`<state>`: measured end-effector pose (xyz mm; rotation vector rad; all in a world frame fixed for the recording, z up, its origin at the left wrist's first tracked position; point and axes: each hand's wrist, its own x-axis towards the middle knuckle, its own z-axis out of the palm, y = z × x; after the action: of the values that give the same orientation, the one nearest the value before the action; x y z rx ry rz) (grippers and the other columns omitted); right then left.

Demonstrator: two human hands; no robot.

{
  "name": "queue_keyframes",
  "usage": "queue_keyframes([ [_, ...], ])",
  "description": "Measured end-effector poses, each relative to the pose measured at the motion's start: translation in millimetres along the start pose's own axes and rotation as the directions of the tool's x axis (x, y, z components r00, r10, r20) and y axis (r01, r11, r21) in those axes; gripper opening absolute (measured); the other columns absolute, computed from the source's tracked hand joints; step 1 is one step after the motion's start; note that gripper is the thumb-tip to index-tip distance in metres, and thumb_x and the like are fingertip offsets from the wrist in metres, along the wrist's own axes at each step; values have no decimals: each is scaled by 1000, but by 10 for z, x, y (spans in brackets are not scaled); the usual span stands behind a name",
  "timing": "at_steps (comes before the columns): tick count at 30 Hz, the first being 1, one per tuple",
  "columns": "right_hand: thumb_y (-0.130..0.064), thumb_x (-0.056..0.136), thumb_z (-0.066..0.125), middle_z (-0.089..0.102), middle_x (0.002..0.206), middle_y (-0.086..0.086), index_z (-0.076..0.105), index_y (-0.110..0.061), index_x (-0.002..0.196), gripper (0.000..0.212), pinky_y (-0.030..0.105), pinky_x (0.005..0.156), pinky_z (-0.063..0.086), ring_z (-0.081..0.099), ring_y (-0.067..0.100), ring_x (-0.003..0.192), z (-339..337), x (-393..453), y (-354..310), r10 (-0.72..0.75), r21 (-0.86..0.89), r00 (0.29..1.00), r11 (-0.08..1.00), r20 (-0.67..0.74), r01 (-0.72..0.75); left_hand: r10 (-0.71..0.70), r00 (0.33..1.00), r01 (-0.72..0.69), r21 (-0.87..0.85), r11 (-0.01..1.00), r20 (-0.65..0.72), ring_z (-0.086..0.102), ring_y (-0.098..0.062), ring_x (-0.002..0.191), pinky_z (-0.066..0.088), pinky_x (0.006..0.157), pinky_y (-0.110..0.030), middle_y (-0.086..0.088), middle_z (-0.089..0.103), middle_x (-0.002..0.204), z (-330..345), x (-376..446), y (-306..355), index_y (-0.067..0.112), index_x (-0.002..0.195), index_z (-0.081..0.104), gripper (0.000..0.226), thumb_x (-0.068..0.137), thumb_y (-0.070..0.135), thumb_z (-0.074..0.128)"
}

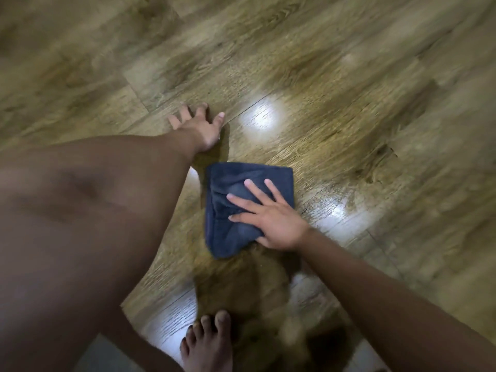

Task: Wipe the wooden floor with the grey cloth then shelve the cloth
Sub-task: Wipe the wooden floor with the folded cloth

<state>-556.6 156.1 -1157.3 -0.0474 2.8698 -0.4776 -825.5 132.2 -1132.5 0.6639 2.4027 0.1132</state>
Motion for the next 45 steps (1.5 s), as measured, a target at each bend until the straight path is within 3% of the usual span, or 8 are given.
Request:
queue_keyframes([
  [8, -29, 79, 73, 19, 166, -17, 50, -40, 141, 67, 55, 123, -4, 3, 28, 156, -155, -433, 1029, 346, 142, 919, 936, -188, -323, 342, 934, -331, 113, 937, -103, 12, -28, 151, 15, 115, -62, -3, 19, 164, 316, -95, 233, 38, 146, 40, 49, 100, 55, 37],
  [12, -23, 82, 70, 22, 166, -16, 52, -39, 140, 63, 57, 122, -5, 4, 30, 156, -270, -784, 1537, 583, 288, 782, 805, -220, -519, 460, 887, -438, 261, 860, -27, 6, -26, 153, 12, 116, -64, -3, 12, 167, 413, -149, 415, 35, 151, 32, 52, 101, 44, 40],
  [17, -25, 84, 63, 22, 167, -12, 51, -36, 143, 61, 60, 121, -6, 3, 30, 156, -339, -1370, 1940, 820, 445, 526, 568, -226, -693, 596, 800, -576, 366, 731, 69, -8, -24, 155, 2, 117, -66, 1, -8, 169, 616, -151, 665, 42, 155, 8, 62, 99, 58, 28],
  [24, -23, 86, 61, 19, 167, -11, 49, -36, 144, 61, 63, 121, -3, 2, 34, 156, -295, -1286, 1577, 948, 490, 238, 314, -212, -813, 444, 881, -473, 350, 808, 165, -37, -19, 146, -26, 107, -65, 10, -31, 163, 1153, -260, 976, 54, 150, -17, 71, 86, 80, 2],
  [29, -31, 81, 67, 13, 169, -9, 45, -37, 147, 70, 68, 119, 2, 4, 39, 155, -81, -994, 856, 969, 429, 183, 237, -165, -872, 395, 891, -452, 360, 816, 223, -43, -16, 141, -25, 109, -66, 12, -37, 159, 1108, -239, 1003, 58, 145, -23, 75, 77, 83, -5],
  [32, -37, 75, 74, 16, 169, -5, 45, -36, 147, 77, 70, 117, 3, 5, 43, 153, 50, -810, 309, 945, 395, 297, 327, -137, -859, 341, 899, -421, 327, 846, 275, -44, -13, 138, -24, 109, -65, 16, -39, 157, 1065, -236, 1052, 61, 145, -21, 79, 71, 88, -6],
  [40, -51, 76, 76, 9, 169, -3, 41, -35, 150, 83, 68, 118, -7, -5, 43, 153, 484, -1126, -510, 509, 90, 857, 860, -82, -502, 245, 923, -347, 372, 861, 296, -49, -30, 136, -19, 108, -73, 3, -55, 147, 1115, -493, 1310, 45, 146, -33, 86, 82, 85, 8],
  [45, -52, 68, 79, 20, 168, -4, 47, -35, 147, 87, 65, 120, 2, 7, 39, 154, 381, -1568, 55, 239, -62, 969, 968, -57, -243, 252, 919, -345, 308, 887, 304, -49, -36, 136, -22, 105, -74, -3, -53, 149, 1381, -825, 1526, 47, 147, -31, 80, 87, 83, 8],
])
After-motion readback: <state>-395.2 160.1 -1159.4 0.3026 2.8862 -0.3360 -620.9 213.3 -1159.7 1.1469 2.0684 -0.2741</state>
